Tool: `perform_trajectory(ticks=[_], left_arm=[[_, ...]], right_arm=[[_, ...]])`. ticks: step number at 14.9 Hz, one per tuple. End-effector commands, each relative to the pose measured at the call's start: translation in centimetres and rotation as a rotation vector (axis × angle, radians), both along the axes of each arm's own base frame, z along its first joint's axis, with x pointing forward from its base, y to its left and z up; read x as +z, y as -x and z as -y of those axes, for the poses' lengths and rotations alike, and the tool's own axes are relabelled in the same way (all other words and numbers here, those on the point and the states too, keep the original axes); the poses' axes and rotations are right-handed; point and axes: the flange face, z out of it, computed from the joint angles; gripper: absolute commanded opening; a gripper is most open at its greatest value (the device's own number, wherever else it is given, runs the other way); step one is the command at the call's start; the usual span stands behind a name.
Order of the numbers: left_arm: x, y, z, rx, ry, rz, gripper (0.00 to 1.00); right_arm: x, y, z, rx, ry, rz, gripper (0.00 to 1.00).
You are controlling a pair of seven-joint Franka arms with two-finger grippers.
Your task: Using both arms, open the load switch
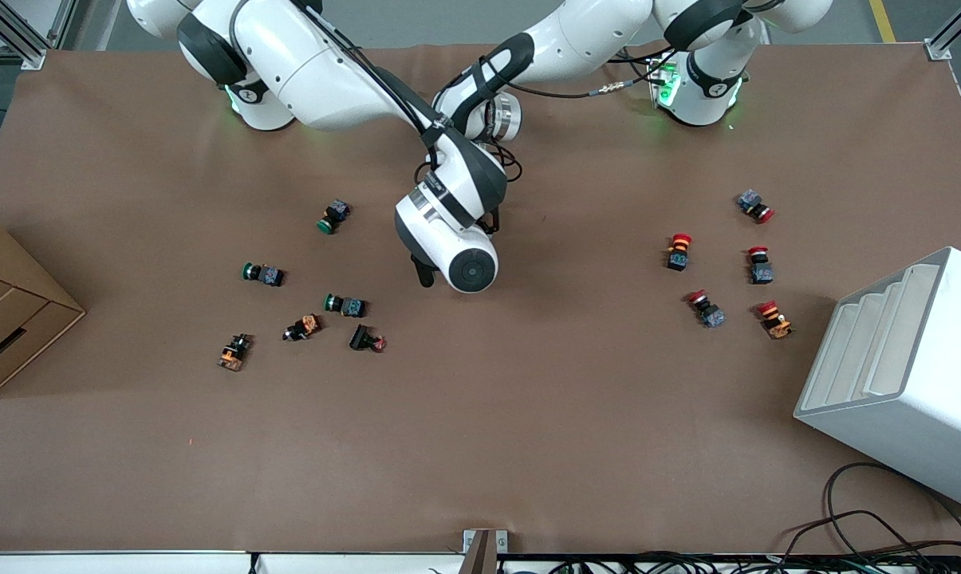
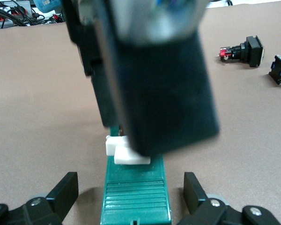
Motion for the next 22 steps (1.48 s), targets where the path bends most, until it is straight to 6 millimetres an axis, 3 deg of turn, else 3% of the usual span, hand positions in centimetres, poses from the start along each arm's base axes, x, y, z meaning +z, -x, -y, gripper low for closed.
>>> perform_trajectory(ticks=[1, 5, 8, 11, 14, 18, 19, 20, 22], left_arm=[[-1.8, 0.2, -0.4, -0.004, -0.019, -0.024, 0.99], [-1.2, 0.0, -0.2, -0.005, -0.018, -0.021, 0.99], [-0.6, -0.1, 0.1, 0.001, -0.021, -0.023, 0.99], [1.0, -0.3, 0.6, 0.044, 0.002, -0.037, 0.99], [3.3, 0.6, 1.6, 0.075, 0.001, -0.077, 0.99], [7.9, -0.6, 3.7, 0.177, -0.017, -0.133, 0.99], [8.6, -1.3, 3.8, 0.193, -0.007, -0.137, 0.99], [9.7, -2.2, 4.1, 0.212, 0.009, -0.139, 0.99], [11.8, -5.1, 4.3, 0.267, 0.017, -0.172, 0.99]], right_arm=[[2.8, -2.6, 3.6, 0.064, -0.073, -0.016, 1.00], [11.6, -6.5, 8.6, 0.360, -0.125, 0.154, 1.00], [18.7, -9.8, 16.1, 0.540, -0.279, 0.209, 1.00], [24.6, -11.6, 25.4, 0.721, -0.409, 0.248, 1.00], [28.6, -12.6, 35.2, 0.935, -0.485, 0.232, 1.00], [33.3, -12.3, 50.2, 1.184, -0.618, 0.255, 1.00], [34.1, -11.9, 52.5, 1.197, -0.629, 0.260, 1.00], [34.6, -11.4, 53.4, 1.181, -0.632, 0.252, 1.00], [35.9, -10.9, 53.5, 1.112, -0.601, 0.267, 1.00]])
